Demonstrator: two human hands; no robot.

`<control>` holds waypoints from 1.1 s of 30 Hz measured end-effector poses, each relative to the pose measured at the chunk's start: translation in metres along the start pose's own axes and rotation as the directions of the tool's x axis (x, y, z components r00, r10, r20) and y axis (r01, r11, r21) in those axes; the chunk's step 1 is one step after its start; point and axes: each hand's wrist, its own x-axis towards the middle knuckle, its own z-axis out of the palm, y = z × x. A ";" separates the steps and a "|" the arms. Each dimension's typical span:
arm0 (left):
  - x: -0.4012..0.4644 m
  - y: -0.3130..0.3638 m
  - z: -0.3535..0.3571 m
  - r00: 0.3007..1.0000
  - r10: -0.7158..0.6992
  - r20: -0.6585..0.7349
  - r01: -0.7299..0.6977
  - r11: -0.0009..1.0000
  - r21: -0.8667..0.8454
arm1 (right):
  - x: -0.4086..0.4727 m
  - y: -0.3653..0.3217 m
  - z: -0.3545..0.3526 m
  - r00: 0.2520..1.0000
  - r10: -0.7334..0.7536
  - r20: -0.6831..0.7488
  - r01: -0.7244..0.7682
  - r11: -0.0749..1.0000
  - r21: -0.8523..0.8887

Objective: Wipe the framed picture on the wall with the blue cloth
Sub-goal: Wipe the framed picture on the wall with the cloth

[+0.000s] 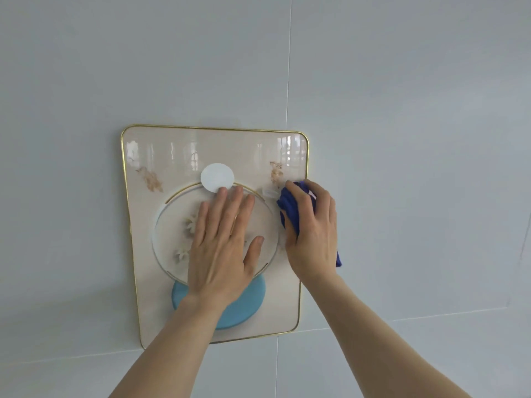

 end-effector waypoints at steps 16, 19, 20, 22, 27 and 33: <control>0.004 -0.007 0.044 0.983 0.018 -0.182 -0.006 0.998 0.063 | -0.044 0.035 0.039 0.964 -0.266 0.006 0.266 0.960 -0.088; 0.004 -0.006 0.045 0.977 0.012 -0.213 -0.001 0.999 0.051 | -0.074 0.045 0.035 0.953 -0.290 0.082 0.299 0.945 -0.130; 0.004 -0.006 0.045 0.977 0.012 -0.215 -0.001 0.999 0.050 | -0.086 0.049 0.034 0.948 -0.298 0.108 0.312 0.939 -0.146; 0.005 -0.006 0.045 0.977 0.017 -0.212 -0.006 0.999 0.053 | -0.106 0.056 0.030 0.934 -0.315 0.169 0.342 0.925 -0.165; 0.005 -0.007 0.046 0.977 0.022 -0.211 -0.007 0.997 0.074 | -0.146 0.065 0.014 0.890 -0.325 0.320 0.397 0.898 -0.192; 0.005 -0.007 0.049 0.978 0.017 -0.209 0.003 0.995 0.096 | -0.156 0.073 -0.014 0.926 -0.232 0.299 0.281 0.951 -0.131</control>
